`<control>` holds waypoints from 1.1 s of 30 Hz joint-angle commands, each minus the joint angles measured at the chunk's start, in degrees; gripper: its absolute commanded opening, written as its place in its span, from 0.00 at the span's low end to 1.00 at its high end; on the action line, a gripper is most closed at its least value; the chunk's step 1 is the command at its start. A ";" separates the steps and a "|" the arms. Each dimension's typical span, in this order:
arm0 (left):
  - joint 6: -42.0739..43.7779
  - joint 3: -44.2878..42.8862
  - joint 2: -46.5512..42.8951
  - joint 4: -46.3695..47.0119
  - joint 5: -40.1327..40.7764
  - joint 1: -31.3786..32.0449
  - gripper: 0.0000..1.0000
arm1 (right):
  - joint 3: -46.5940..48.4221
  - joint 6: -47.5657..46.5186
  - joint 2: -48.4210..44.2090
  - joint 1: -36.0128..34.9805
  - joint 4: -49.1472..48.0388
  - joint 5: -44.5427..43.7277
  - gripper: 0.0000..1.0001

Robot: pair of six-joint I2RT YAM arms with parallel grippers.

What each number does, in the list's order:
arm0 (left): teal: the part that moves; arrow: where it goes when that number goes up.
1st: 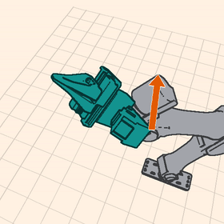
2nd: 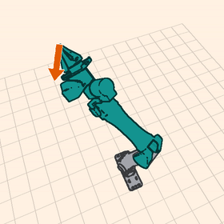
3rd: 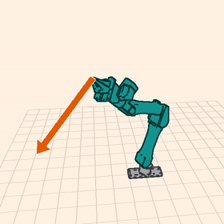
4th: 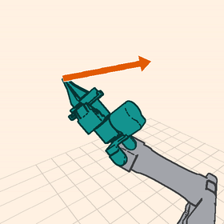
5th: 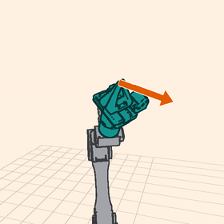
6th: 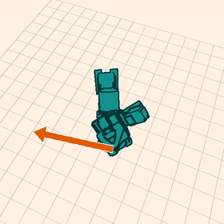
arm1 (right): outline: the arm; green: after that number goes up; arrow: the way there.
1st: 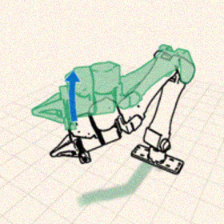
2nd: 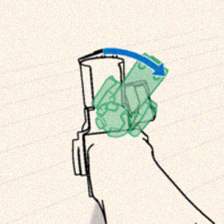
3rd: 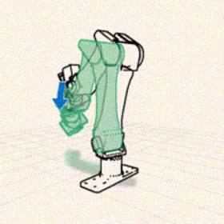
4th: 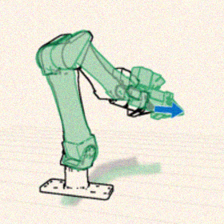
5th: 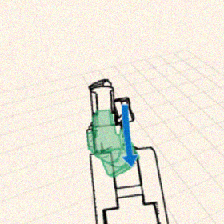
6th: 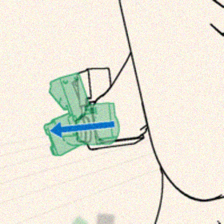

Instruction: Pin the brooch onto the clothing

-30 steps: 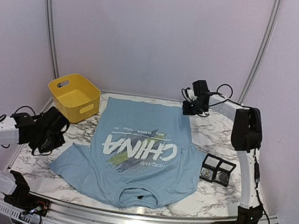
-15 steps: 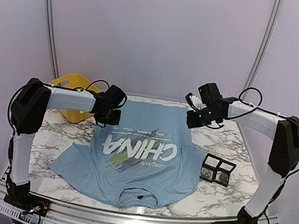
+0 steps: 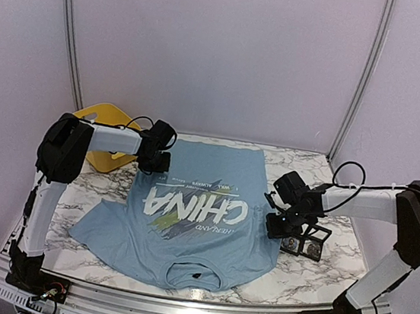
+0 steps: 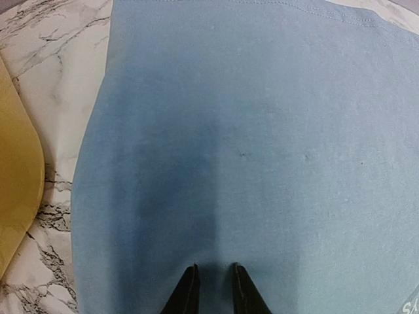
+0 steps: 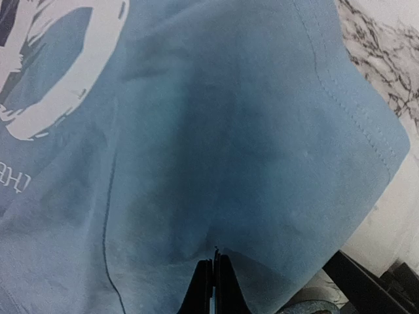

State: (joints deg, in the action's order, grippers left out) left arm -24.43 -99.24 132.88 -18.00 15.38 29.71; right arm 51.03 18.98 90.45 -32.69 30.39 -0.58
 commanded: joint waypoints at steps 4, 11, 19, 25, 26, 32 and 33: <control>-0.07 3.18 -0.16 -1.96 1.37 -1.06 0.19 | -4.40 4.89 0.81 -0.19 -3.82 -3.71 0.00; 0.06 4.53 -1.26 -1.60 1.78 -1.63 0.19 | -5.09 5.58 1.83 1.22 -2.04 -7.57 0.00; 0.98 4.98 -1.65 -1.42 2.59 -1.68 0.19 | -7.55 5.27 -2.14 3.55 -0.51 -5.19 0.00; 1.24 5.00 -1.88 -1.07 3.75 -1.68 0.20 | -8.91 5.58 -2.83 3.52 0.97 -5.46 0.00; 1.42 4.94 -1.96 -1.07 3.89 -1.68 0.20 | -9.14 5.70 -3.09 3.51 1.71 -5.60 0.00; 2.11 4.85 -2.10 -1.16 6.70 -1.68 0.20 | -12.77 6.99 -7.28 3.33 3.50 -1.96 0.00; 2.14 4.85 -2.02 -1.16 7.06 -1.68 0.20 | -12.75 7.26 -7.60 3.04 3.45 -1.02 0.00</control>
State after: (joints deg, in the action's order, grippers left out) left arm -23.29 -95.79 131.33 -16.01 19.09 28.71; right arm 41.01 24.38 84.05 -29.65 27.73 -5.02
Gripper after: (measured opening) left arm 0.200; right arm 0.001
